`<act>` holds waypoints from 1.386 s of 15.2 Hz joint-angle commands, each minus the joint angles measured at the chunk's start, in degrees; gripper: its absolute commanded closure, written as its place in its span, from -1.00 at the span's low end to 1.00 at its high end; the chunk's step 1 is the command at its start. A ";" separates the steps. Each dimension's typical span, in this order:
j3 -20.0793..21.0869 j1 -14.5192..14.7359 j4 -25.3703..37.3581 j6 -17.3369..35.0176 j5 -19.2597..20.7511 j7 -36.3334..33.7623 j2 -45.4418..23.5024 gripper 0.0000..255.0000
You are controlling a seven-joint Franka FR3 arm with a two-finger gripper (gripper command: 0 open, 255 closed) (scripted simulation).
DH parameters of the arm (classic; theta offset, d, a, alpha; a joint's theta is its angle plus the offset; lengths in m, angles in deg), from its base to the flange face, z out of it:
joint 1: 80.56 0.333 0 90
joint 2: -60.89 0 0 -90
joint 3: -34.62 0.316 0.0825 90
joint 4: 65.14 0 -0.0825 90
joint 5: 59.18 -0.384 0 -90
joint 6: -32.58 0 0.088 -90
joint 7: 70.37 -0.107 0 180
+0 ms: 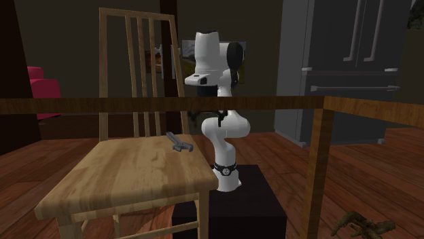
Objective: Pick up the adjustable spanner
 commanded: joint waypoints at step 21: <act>-19.97 0.72 -4.52 12.53 15.09 29.22 0.72 1.00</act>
